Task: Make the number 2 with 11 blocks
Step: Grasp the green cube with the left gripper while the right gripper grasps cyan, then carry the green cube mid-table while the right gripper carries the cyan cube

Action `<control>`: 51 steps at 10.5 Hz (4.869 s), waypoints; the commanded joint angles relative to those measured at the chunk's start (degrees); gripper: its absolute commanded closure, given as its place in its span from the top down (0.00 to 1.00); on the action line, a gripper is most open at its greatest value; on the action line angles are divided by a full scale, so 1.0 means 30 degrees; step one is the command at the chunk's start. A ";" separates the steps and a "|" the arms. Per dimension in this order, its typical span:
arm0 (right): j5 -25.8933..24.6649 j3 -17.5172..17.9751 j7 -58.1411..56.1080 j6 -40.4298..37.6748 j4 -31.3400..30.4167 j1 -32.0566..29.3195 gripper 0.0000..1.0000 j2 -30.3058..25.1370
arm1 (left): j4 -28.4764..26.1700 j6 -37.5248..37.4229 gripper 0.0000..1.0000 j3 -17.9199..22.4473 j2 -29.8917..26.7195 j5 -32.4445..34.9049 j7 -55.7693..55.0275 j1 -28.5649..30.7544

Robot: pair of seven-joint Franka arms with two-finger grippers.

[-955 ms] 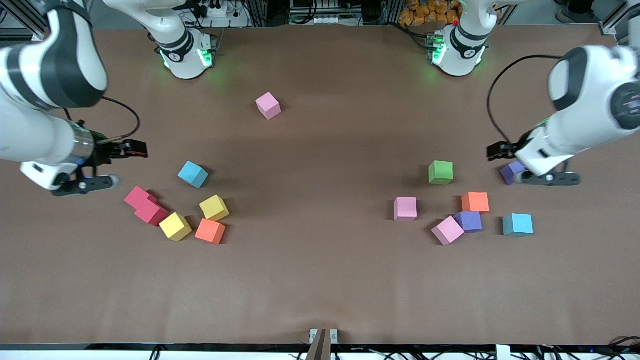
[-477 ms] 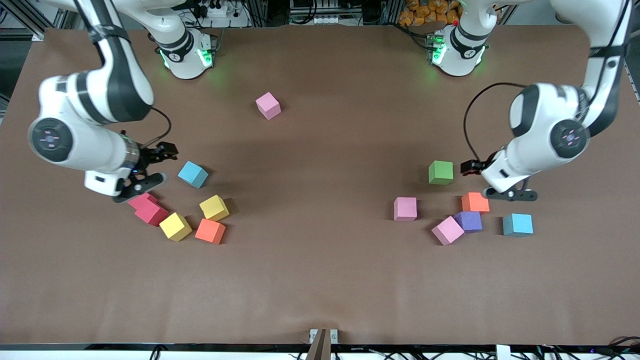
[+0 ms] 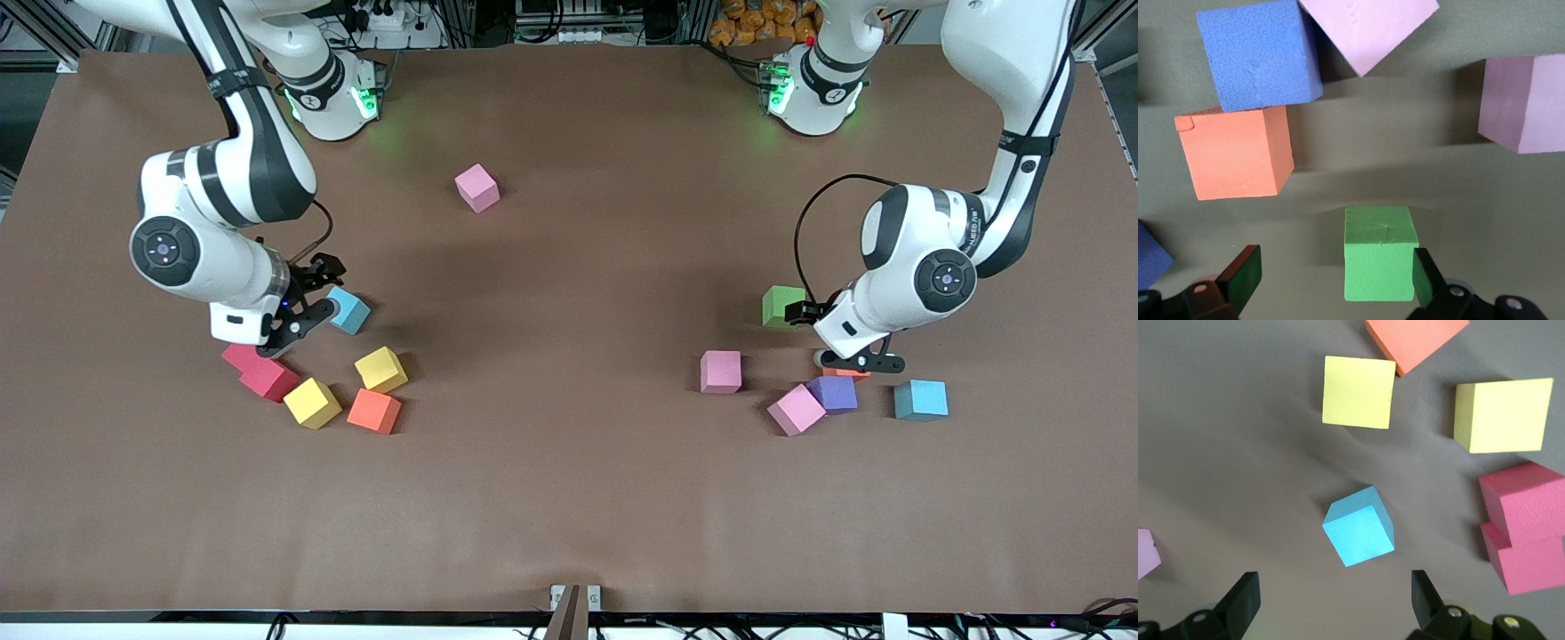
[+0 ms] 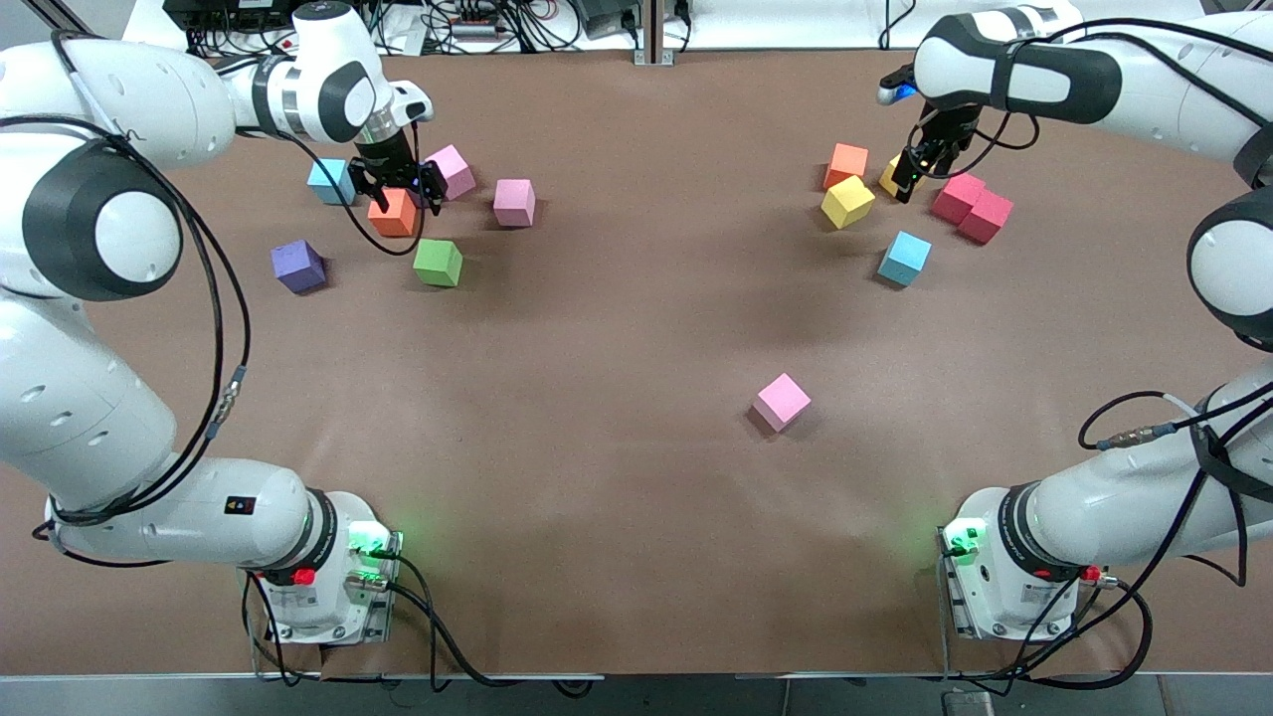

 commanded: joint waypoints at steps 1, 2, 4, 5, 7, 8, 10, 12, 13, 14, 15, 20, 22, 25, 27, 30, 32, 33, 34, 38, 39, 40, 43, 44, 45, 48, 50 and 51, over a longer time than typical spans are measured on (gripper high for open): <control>-0.0019 -0.0110 -0.1555 0.1304 -0.0507 0.0026 1.00 0.0438 | -0.0209 0.0076 1.00 0.0006 -0.0162 -0.0439 -0.1023 -0.0646; -0.0019 -0.0139 -0.2286 0.2005 -0.0711 -0.0061 1.00 0.0818 | -0.0210 0.0076 1.00 0.0006 -0.0133 -0.0410 -0.1841 -0.1114; -0.0019 -0.0169 -0.2877 0.3644 -0.2053 -0.0266 1.00 0.1085 | -0.0239 0.0192 1.00 -0.0023 0.0305 -0.0381 -0.1967 -0.1148; -0.0019 -0.0169 -0.3140 0.4291 -0.2698 -0.0296 1.00 0.1086 | -0.0355 0.0309 1.00 -0.0023 0.0423 -0.0265 -0.1879 -0.1206; 0.0011 -0.0140 -0.3872 0.5229 -0.3636 -0.0501 1.00 0.1086 | -0.0852 0.0806 1.00 -0.0023 0.0541 -0.0205 -0.1703 -0.1149; 0.0011 -0.0139 -0.4020 0.5728 -0.4077 -0.0501 1.00 0.1086 | -0.1231 0.1214 1.00 -0.0023 0.0541 -0.0205 -0.1674 -0.1090; 0.0011 -0.0139 -0.4400 0.6840 -0.4782 -0.0501 1.00 0.1144 | -0.1586 0.1598 1.00 -0.0023 0.0658 -0.0205 -0.1673 -0.1119; 0.0011 -0.0139 -0.4985 0.7751 -0.5078 -0.0501 1.00 0.1464 | -0.1587 0.1628 1.00 -0.0023 0.1009 -0.0205 -0.1673 -0.1148; 0.0011 -0.0139 -0.5395 0.8160 -0.5252 -0.0530 1.00 0.1641 | -0.1587 0.1658 1.00 -0.0023 0.1097 -0.0205 -0.1673 -0.1119; 0.0011 -0.0139 -0.5689 0.8773 -0.5631 -0.0647 1.00 0.1701 | -0.1587 0.1658 1.00 -0.0023 0.1359 -0.0205 -0.1673 -0.1003; 0.0011 -0.0139 -0.5692 0.9331 -0.5983 -0.0648 1.00 0.1730 | -0.1587 0.1774 1.00 -0.0023 0.1507 -0.0205 -0.1673 -0.0915; 0.0011 -0.0139 -0.5926 1.0684 -0.6572 -0.0648 0.95 0.2228 | -0.1440 0.1311 0.38 -0.0023 0.0840 -0.0205 -0.1528 -0.0943; 0.0011 -0.0139 -0.5955 1.0655 -0.6543 -0.0648 0.60 0.2199 | -0.1207 -0.0706 0.40 -0.0343 -0.0477 -0.0379 -0.1527 -0.1119; 0.0011 -0.0139 -0.5897 1.0655 -0.6368 -0.0706 0.33 0.2345 | -0.1206 -0.1155 0.41 -0.2331 -0.0923 -0.0439 -0.1965 -0.0914; 0.0040 -0.0169 -0.5722 1.0159 -0.5959 -0.0765 0.28 0.2229 | -0.1293 -0.1184 0.48 -0.3183 -0.1039 -0.1515 -0.2053 -0.0914; 0.1534 -0.0198 -0.5635 0.7147 -0.3767 -0.0707 0.29 0.2170 | -0.1235 -0.2003 0.48 -0.5173 -0.1596 -0.1582 -0.4448 -0.0914; 0.1651 -0.0169 -0.4528 0.6177 -0.2564 -0.0590 0.30 0.2170 | -0.0974 -0.2092 0.47 -0.6755 -0.1539 -0.1553 -0.6586 -0.1001; 0.1680 -0.0111 -0.3534 0.5795 -0.2065 -0.0531 0.31 0.2170 | -0.0653 -0.2092 0.47 -0.7110 -0.1365 -0.1552 -0.7233 -0.1292; 0.1652 -0.0052 -0.2654 0.5443 -0.1654 -0.0357 0.31 0.2170 | -0.0446 -0.2063 0.47 -0.7519 -0.1218 -0.1552 -0.7907 -0.1846; 0.1651 0.0826 0.1299 0.5088 -0.1007 0.0403 0.31 0.2170 | 0.0726 -0.1743 0.47 -0.7582 -0.0019 -0.1494 -1.1187 -0.5125; 0.1651 0.0914 0.2209 0.5117 -0.0948 0.0755 0.31 0.2199 | 0.1018 -0.1305 0.47 -0.7582 0.0565 -0.1407 -1.1775 -0.5713; 0.1651 0.0944 0.3060 0.5117 -0.0802 0.1048 0.31 0.2228 | 0.1108 -0.0924 0.47 -0.7553 0.1006 -0.1290 -1.2390 -0.6328; 0.1651 0.0945 0.4501 0.5088 -0.0479 0.1724 0.31 0.2287 | 0.1167 0.0568 0.48 -0.7523 0.2091 -0.0909 -1.2863 -0.7153; 0.1651 0.0945 0.4649 0.5088 -0.0420 0.1783 0.31 0.2287 | 0.1167 0.0748 0.48 -0.7523 0.2181 -0.0879 -1.3213 -0.7444; 0.1651 0.0945 0.5114 0.5059 -0.0333 0.1784 0.31 0.2287 | 0.1138 0.0750 0.48 -0.7494 0.2356 -0.0821 -1.3245 -0.7563; 0.1651 0.0945 0.6958 0.5059 -0.0186 0.2572 0.31 0.2258 | 0.1254 0.0779 0.48 -0.7465 0.3380 -0.0237 -1.3246 -0.8146; 0.1651 0.0945 0.7783 0.5059 -0.0185 0.2983 0.32 0.2258 | 0.1342 0.0837 0.48 -0.7435 0.3908 0.1020 -1.3333 -0.8414; 0.1651 0.0945 0.7901 0.5059 -0.0185 0.3130 0.33 0.2258 | 0.1662 0.0954 0.48 -0.7436 0.4172 0.1055 -1.3798 -0.8472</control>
